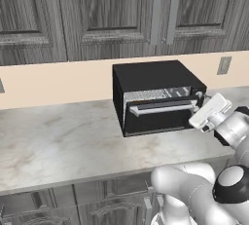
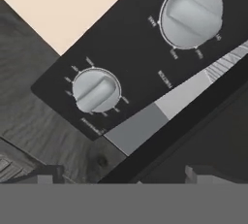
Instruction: Pull the toaster oven rack outwards. Pick up the baguette from the plate and place it on the toaster oven rack. Close the toaster oven door fully and set the temperature to the lowest setting.
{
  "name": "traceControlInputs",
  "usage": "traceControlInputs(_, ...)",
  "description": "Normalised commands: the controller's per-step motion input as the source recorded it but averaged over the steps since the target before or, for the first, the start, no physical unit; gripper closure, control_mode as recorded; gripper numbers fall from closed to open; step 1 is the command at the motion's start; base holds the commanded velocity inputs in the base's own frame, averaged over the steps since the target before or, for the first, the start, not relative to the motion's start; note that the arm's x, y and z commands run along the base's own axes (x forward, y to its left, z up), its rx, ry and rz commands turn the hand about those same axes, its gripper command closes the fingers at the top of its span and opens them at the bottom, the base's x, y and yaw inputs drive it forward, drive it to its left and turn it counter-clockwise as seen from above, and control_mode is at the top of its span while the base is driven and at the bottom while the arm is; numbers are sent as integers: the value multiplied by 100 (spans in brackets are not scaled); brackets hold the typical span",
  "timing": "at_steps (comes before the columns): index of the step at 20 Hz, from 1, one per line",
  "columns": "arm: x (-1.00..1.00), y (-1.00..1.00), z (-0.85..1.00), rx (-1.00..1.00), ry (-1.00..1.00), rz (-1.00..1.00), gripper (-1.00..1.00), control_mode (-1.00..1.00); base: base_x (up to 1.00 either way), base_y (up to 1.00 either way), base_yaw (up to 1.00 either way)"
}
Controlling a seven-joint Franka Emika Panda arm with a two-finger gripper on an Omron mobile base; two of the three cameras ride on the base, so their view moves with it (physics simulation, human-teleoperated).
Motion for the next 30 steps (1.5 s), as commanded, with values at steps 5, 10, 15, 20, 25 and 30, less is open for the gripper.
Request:
traceControlInputs(5,36,8,18,0,0,-19,-100,-100,0,0,0)
traceControlInputs(10,23,8,10,0,0,-22,-100,-100,0,0,0)
traceControlInputs(15,8,11,9,0,0,-19,-100,-100,0,0,0)
traceControlInputs(20,37,6,12,0,9,-14,-100,-100,0,0,0)
traceControlInputs(25,53,1,10,0,24,-8,-100,-100,0,0,0)
traceControlInputs(30,32,0,4,0,10,-5,-100,-100,0,0,0)
